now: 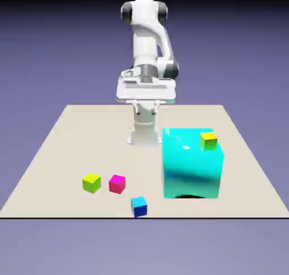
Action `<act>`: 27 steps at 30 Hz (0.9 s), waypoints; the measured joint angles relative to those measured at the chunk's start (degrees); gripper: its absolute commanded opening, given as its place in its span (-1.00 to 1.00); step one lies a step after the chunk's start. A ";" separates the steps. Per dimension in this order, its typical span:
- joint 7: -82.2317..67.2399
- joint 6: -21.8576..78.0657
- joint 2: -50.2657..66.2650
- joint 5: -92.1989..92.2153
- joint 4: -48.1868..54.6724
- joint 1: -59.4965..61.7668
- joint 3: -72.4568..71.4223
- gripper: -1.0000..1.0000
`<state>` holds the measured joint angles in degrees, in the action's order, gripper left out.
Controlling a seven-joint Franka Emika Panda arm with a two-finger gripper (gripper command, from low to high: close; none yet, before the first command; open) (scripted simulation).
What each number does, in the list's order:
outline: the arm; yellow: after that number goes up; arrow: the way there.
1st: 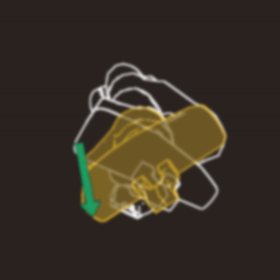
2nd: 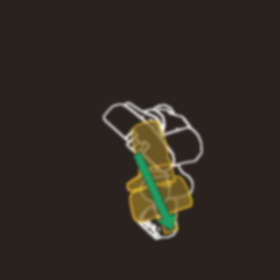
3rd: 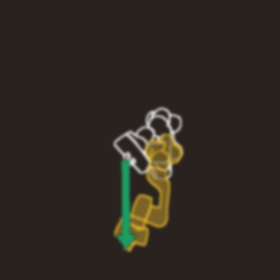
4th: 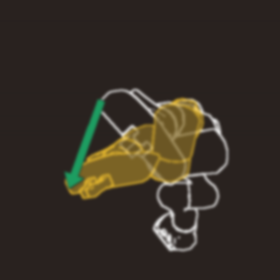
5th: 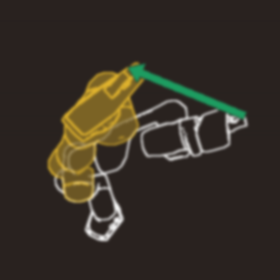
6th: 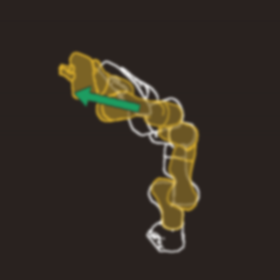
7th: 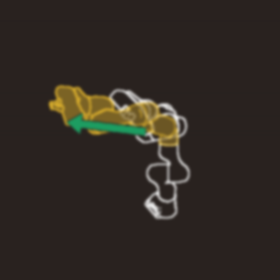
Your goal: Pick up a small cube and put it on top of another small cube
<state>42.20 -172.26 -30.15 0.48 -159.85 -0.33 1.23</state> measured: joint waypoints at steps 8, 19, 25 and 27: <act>-1.68 11.58 16.61 3.21 7.63 2.38 8.18 0.00; -3.99 27.51 39.45 7.63 18.13 5.65 19.43 0.00; -6.46 27.16 48.70 11.40 20.49 8.04 19.64 0.00; -8.42 23.25 52.85 14.19 20.52 9.70 17.34 0.00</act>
<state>33.79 -149.01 22.70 14.67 -139.33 9.37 18.58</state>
